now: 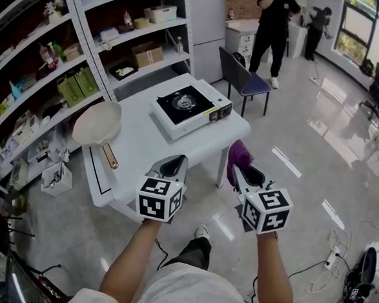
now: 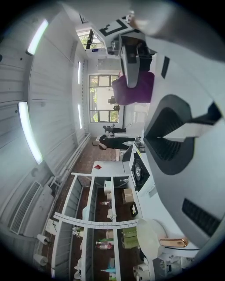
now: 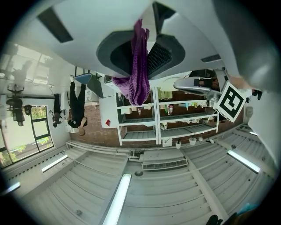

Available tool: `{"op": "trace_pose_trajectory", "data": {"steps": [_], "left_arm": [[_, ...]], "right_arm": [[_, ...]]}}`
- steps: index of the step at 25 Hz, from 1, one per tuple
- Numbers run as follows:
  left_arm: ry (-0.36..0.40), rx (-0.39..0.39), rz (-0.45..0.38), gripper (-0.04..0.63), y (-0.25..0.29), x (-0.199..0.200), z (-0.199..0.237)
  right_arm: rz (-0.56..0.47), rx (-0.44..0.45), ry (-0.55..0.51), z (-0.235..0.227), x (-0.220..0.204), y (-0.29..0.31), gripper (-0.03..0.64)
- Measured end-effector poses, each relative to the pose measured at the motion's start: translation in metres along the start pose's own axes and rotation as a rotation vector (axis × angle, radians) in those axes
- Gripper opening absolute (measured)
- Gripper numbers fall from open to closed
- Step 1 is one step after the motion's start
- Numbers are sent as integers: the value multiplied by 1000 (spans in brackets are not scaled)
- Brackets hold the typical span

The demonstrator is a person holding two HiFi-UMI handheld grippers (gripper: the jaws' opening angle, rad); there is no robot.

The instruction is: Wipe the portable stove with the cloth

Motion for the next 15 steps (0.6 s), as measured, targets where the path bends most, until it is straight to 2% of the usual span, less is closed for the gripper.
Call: {"op": "trace_pose_trajectory", "data": {"steps": [6, 15], "left_arm": [[-21, -4, 14, 2, 63, 10, 20], [-65, 27, 47, 2, 153, 25, 82]], "right_arm": [[31, 15, -3, -40, 4, 54, 66], [87, 51, -10, -93, 21, 156, 66]]}}
Point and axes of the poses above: the fingertips, and each gripper's own axes: y forward along the fingers, z to its left, x out of its top, the point moved 1 cm from there along -y, backward along the fingers, and after that the axes turned 2 degrees about -y, right-handed, at the moved point
